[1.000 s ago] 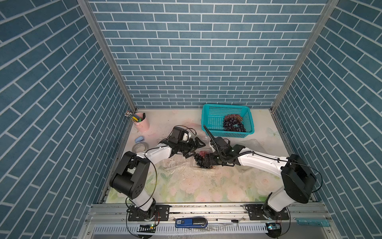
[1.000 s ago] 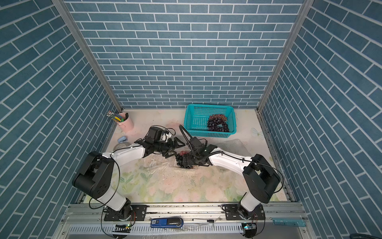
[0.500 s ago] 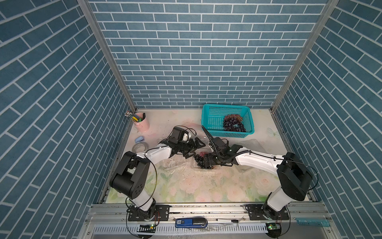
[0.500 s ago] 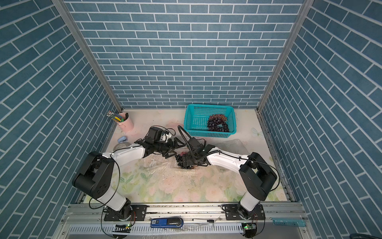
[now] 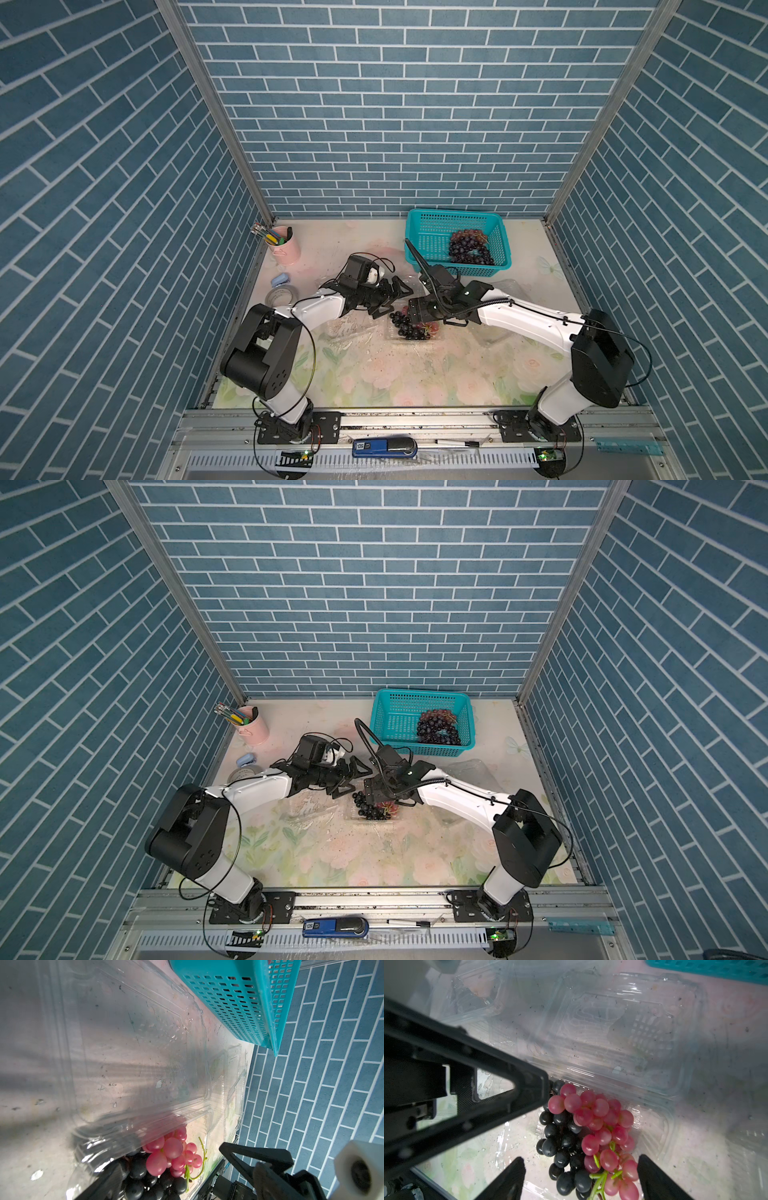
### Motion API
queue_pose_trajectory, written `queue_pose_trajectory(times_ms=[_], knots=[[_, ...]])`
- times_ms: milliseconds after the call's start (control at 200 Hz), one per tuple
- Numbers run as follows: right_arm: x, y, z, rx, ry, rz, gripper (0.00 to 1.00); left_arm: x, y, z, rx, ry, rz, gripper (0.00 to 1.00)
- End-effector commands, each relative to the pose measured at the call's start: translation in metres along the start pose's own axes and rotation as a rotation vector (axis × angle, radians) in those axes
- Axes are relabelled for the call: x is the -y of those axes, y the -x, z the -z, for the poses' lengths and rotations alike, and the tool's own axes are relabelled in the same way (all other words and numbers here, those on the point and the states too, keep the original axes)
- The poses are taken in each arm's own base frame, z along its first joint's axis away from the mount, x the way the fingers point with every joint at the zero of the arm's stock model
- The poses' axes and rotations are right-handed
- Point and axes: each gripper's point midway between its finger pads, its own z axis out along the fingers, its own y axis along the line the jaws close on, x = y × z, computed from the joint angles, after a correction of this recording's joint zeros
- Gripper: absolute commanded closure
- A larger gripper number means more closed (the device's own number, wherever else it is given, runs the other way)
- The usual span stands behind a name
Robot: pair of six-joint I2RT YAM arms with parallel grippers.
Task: Pack grapes into containers
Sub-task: Adjust the grape in the packing box.
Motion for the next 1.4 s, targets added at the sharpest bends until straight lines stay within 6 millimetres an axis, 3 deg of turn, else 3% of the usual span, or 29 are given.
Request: queue_pose_trajectory(times_ms=[0,330,595,1130,1265,1395], knots=[[0.011,-0.012,0.015,-0.006,-0.028,-0.005,0.14,0.008,-0.002,0.004,-0.001,-0.01,-0.019,0.01],[0.006,-0.051,0.019,-0.063,0.07,-0.056,0.13,0.01,0.002,0.001,0.0,-0.01,-0.023,0.0],[-0.005,-0.053,0.003,-0.077,0.078,-0.033,0.13,0.006,-0.002,0.002,-0.002,-0.003,-0.018,0.0],[0.009,-0.074,-0.025,-0.126,0.042,-0.055,0.13,0.003,-0.004,0.004,-0.001,-0.001,-0.015,0.0],[0.007,-0.071,-0.022,-0.118,0.048,-0.048,0.13,0.002,-0.006,0.005,-0.001,0.003,-0.016,0.01],[-0.002,-0.054,-0.005,-0.088,0.058,-0.004,0.13,0.001,-0.005,0.004,-0.002,0.007,-0.013,0.01]])
